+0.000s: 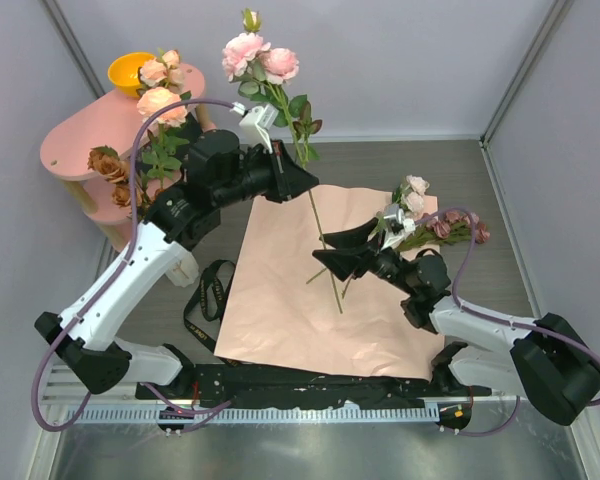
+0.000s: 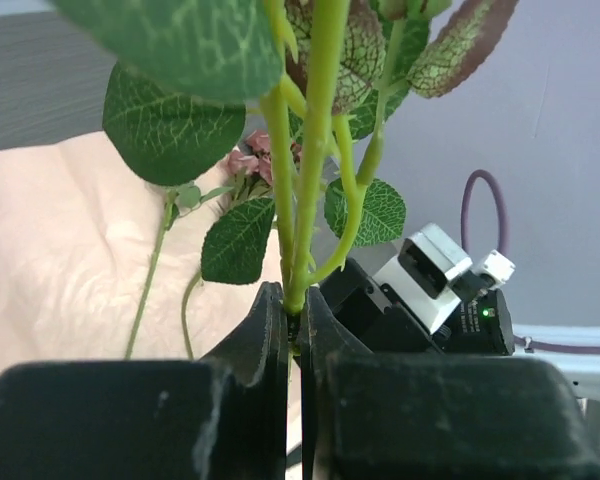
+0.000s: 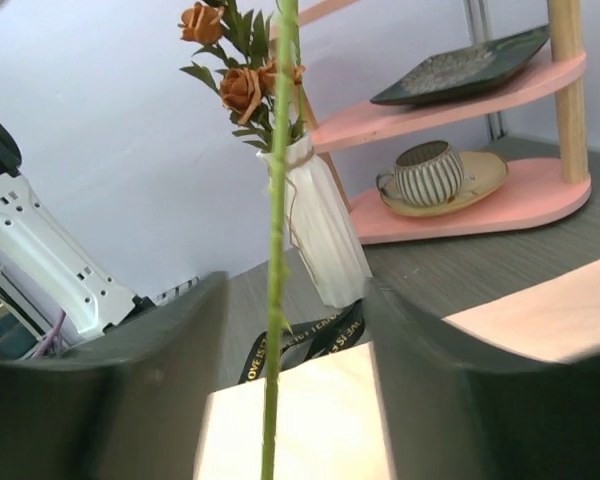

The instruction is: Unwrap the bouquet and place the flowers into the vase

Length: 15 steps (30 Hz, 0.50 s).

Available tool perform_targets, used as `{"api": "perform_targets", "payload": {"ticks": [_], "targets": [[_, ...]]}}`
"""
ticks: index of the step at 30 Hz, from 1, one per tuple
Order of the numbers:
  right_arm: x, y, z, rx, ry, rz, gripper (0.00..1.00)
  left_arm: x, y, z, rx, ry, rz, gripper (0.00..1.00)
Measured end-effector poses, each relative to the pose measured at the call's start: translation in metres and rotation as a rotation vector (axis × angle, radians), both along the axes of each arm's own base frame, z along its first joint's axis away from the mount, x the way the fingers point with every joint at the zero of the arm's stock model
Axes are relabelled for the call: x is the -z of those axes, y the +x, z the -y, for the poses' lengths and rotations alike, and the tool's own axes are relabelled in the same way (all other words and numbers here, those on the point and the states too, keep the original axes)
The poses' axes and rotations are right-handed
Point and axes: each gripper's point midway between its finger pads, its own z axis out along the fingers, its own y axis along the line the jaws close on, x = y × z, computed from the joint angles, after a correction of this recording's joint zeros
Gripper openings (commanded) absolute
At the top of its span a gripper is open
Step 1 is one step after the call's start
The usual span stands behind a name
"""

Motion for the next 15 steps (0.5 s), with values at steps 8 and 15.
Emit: {"api": "perform_targets", "payload": {"ticks": [8,15], "targets": [[0.010,0.025,0.014,0.193,-0.053,-0.036,0.86,-0.041,-0.049,-0.054,0.022,0.132,0.172,0.00],[0.045,0.055,0.018,0.313,-0.126,-0.133,0.85,-0.132,-0.119,-0.192,-0.309,0.146,0.463,0.00]]}}
